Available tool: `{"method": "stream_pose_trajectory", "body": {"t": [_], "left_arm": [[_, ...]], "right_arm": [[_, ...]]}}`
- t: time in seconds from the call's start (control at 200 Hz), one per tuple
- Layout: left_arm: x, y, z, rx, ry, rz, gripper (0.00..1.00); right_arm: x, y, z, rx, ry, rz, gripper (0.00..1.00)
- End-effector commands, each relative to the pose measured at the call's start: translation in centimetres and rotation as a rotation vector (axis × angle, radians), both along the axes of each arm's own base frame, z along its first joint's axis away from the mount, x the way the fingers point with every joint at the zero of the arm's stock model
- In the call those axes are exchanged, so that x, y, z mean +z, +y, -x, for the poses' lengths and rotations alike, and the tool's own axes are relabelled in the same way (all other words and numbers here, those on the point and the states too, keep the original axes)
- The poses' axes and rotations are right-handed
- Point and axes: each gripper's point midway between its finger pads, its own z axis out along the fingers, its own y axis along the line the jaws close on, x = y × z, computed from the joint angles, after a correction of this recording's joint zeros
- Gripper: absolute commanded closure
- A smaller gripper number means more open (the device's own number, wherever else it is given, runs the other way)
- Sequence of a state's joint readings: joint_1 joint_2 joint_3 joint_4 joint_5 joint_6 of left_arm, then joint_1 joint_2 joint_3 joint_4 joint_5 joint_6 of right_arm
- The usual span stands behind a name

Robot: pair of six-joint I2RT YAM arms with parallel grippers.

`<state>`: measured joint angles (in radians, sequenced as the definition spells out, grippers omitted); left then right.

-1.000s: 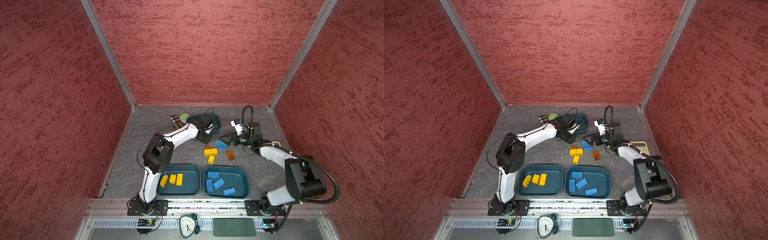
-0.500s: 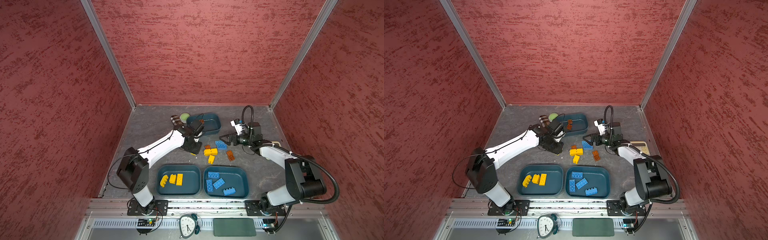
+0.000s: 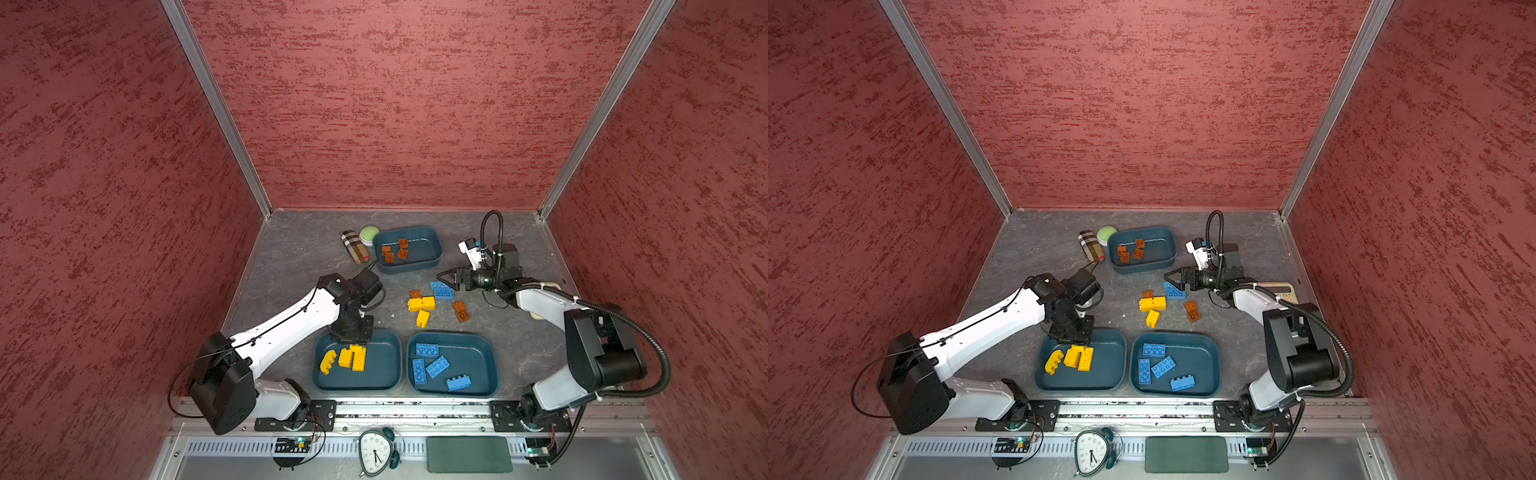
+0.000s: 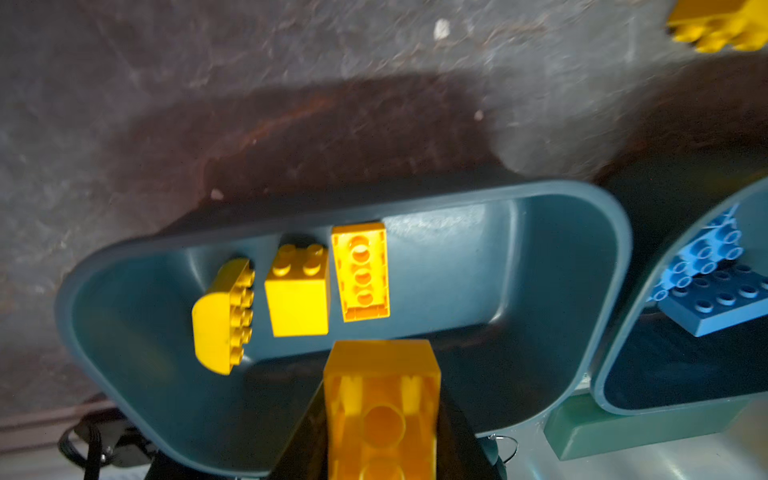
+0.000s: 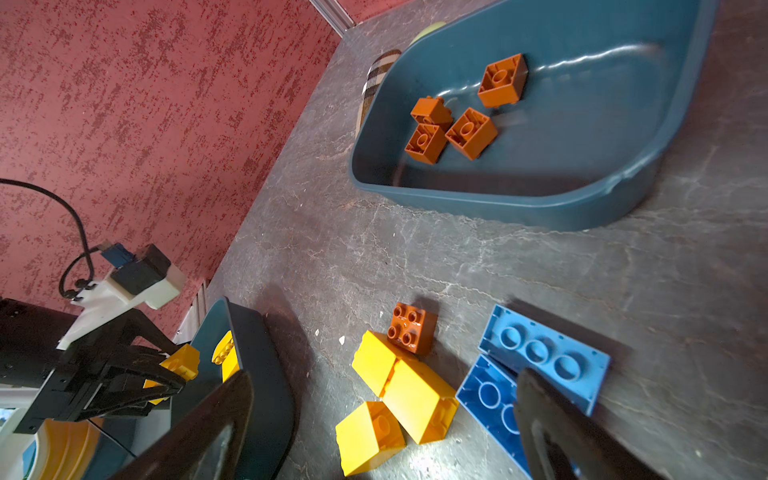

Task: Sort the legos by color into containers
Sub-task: 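Carry the yellow brick into the yellow-brick bin and open the left gripper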

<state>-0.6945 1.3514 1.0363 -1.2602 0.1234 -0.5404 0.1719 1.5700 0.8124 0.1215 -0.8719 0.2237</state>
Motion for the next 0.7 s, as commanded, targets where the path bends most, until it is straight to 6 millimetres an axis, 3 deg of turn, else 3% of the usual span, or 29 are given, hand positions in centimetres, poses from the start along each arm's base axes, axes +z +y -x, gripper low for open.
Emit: {"method": "stream_pose_trajectory", "body": {"t": [0.0,0.195,0.396,0.541,0.696], "left_arm": [[-0.2,1.4,2.0,0.087,0.062,-0.036,0.71],[-1.8,3.1,4.3,0.143,0.111,-0.087,0.71],[-3.7,4.5,5.3,0.179,0.132,-0.138,0.7],[-4.8,4.0,5.2,0.182,0.14,-0.128,0.59],[-3.8,4.5,4.4,0.168,0.112,-0.152,0.46]], "right_arm": [[1.0,0.5,-0.4,0.034,-0.037,-0.001,0.01],[0.8,0.6,-0.5,0.047,-0.03,0.008,0.01],[1.2,0.8,-0.5,0.064,-0.037,0.01,0.01],[1.7,1.1,-0.3,0.078,-0.048,0.015,0.01],[2.1,1.4,0.3,0.096,-0.064,0.036,0.01]]}}
